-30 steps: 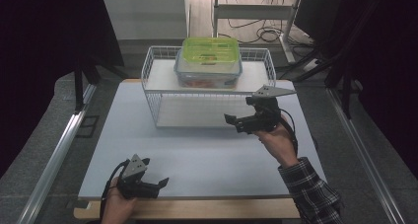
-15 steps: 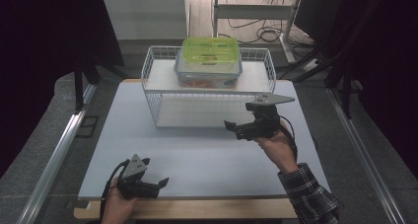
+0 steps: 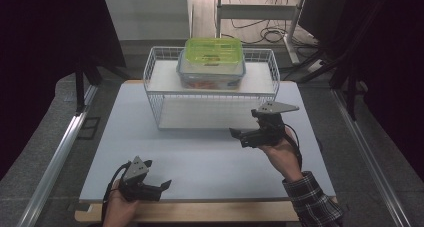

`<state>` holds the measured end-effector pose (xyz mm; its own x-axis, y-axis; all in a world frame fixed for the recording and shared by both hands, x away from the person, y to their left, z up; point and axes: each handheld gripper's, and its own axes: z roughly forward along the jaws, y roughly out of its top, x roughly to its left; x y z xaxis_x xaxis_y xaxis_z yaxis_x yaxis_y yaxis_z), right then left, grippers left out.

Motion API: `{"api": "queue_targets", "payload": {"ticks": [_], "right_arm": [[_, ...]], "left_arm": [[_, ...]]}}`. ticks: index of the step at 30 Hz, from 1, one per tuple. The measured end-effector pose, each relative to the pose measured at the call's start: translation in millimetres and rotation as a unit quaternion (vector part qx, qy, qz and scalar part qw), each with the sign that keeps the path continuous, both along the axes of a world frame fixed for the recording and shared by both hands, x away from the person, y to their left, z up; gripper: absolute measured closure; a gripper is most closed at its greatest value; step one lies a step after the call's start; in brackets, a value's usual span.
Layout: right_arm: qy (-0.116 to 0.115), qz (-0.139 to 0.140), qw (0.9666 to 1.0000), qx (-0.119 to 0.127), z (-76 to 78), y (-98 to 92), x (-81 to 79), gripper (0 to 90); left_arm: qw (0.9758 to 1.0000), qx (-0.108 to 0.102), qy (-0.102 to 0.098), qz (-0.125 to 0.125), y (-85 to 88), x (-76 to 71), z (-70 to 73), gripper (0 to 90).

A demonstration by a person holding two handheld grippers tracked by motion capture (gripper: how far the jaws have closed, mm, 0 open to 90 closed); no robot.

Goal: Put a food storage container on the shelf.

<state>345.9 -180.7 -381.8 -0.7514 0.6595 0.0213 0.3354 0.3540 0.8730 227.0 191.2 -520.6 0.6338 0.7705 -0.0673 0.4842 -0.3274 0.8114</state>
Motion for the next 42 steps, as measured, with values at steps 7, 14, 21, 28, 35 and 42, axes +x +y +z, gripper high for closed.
{"api": "queue_targets", "payload": {"ticks": [7, 14, 21, 28, 35, 42], "right_arm": [[-0.002, -0.003, 1.0000, -0.005, -8.5, -3.4, -2.6, 0.7], [-0.005, -0.005, 0.9999, -0.013, -16.1, -6.4, -5.1, 0.7], [-0.012, -0.004, 0.9994, -0.032, -21.8, -8.2, -8.8, 0.6], [-0.010, 0.000, 0.9997, -0.023, -23.5, -14.7, -13.1, 0.3], [-0.005, -0.006, 0.9999, -0.014, -32.2, -21.8, -16.4, 0.0], [0.004, -0.006, 0.9999, -0.012, -39.8, -27.4, -18.5, 0.0]], "left_arm": [[1.0000, 0.000, -0.001, 0.000, 0.2, -0.1, 0.1, 4.4], [1.0000, -0.001, -0.002, 0.001, 1.1, 0.2, 0.1, 4.5], [1.0000, 0.000, -0.001, 0.000, 1.0, 0.2, 0.0, 4.4], [1.0000, -0.007, -0.003, -0.007, 1.1, 0.0, -0.1, 4.4], [0.9998, -0.017, -0.002, -0.006, 2.7, 0.1, -0.3, 4.4], [0.9995, -0.031, 0.000, -0.001, 7.6, 1.3, -1.3, 4.5]]}}
